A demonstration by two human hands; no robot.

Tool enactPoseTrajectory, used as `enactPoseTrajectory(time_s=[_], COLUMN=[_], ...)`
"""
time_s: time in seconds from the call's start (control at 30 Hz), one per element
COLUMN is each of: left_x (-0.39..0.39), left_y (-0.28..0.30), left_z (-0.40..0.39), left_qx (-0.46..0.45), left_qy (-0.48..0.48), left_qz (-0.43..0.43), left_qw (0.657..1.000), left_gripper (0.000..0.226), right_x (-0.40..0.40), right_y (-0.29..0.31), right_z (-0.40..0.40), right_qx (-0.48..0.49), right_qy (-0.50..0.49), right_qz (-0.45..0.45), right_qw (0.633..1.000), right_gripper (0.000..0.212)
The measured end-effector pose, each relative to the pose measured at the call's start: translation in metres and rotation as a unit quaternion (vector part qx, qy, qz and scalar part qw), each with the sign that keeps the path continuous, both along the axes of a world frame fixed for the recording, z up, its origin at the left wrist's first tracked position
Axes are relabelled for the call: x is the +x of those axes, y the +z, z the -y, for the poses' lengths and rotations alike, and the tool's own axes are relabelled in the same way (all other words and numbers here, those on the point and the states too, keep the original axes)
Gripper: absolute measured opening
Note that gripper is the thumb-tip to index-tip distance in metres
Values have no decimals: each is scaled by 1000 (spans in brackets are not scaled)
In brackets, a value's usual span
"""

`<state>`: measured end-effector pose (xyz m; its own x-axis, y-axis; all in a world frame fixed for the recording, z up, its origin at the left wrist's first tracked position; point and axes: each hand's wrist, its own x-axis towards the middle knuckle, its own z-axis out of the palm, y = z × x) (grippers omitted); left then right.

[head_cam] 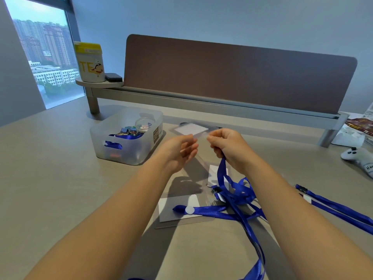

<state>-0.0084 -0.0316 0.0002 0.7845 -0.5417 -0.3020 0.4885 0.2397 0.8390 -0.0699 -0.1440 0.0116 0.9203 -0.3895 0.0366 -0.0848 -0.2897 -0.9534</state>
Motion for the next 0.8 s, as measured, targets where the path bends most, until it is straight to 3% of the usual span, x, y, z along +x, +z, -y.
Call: enactPoseTrajectory(time_s=[0.13, 0.3, 0.43, 0.47, 0.53, 0.6, 0.67, 0.73, 0.8], left_x=[4, 8, 12, 11, 8, 7, 5, 2, 1], left_y=[8, 15, 11, 12, 15, 18, 21, 23, 23], left_z=[4, 4, 12, 15, 22, 29, 34, 38, 40], left_qx=[-23, -62, -50, -32, -15, -18, -24, -36, -42], left_qy=[56, 60, 81, 86, 87, 78, 74, 72, 76], left_qz=[1, -22, -4, 4, 16, 18, 16, 15, 21], left_qw=[998, 996, 995, 996, 996, 997, 997, 997, 996], left_gripper=[19, 11, 19, 15, 6, 19, 26, 25, 21], right_x=[0, -3, -6, -6, -7, -8, -5, 0, 7], right_y=[-5, -8, -10, -10, -11, -16, -27, -36, -38], right_z=[6, 16, 17, 15, 8, -2, -9, -12, -10], right_qx=[-111, -204, -246, -221, -79, 90, 234, 378, 460], right_qy=[-28, -115, -155, -150, -108, -42, -5, 12, -1], right_qz=[-46, -16, -8, -17, -52, -95, -90, -34, 41], right_qw=[992, 972, 957, 964, 990, 991, 968, 925, 887], right_gripper=[43, 37, 20, 16, 21, 26, 34, 38, 48])
